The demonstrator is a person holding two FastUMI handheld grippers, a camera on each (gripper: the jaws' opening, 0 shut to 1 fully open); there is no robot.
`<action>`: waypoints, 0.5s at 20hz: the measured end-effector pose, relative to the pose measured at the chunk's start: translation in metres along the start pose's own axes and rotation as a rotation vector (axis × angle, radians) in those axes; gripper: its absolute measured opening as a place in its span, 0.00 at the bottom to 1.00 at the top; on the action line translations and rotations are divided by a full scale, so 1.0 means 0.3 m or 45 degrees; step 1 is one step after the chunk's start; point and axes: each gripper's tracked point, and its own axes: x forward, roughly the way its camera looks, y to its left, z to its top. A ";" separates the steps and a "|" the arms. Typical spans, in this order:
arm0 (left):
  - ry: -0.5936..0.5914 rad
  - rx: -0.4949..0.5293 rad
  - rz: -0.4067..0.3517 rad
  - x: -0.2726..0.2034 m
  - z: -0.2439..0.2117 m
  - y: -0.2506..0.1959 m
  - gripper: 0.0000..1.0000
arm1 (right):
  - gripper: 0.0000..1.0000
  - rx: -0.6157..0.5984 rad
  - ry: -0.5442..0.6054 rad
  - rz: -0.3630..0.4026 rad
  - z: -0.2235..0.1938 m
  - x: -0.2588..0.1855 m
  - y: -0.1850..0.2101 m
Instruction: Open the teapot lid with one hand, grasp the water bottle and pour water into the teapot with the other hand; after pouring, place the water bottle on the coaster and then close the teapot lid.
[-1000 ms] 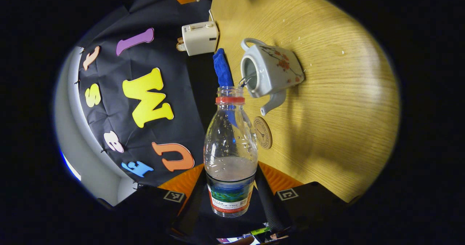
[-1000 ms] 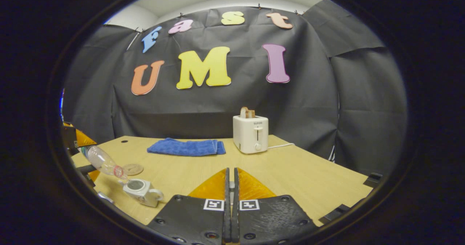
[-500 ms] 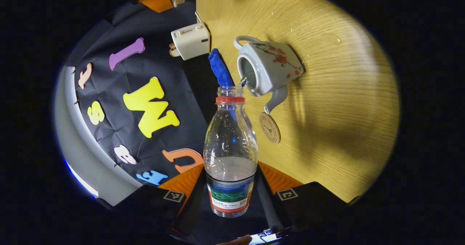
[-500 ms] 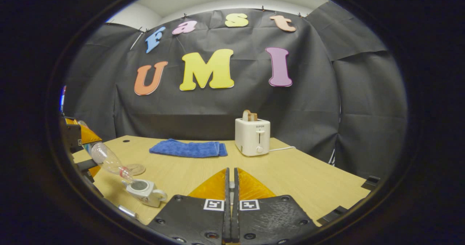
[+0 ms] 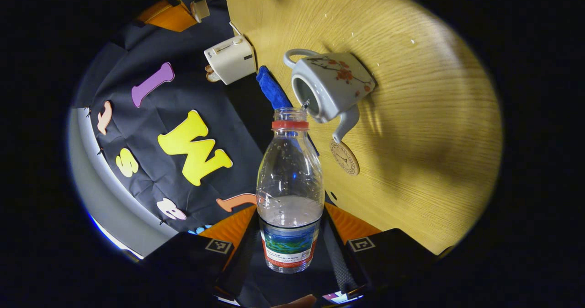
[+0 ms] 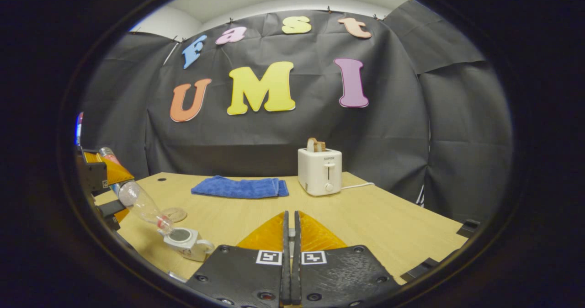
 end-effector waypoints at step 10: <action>0.016 0.023 -0.016 0.000 -0.004 -0.006 0.77 | 0.01 -0.004 -0.003 0.006 0.005 0.000 -0.001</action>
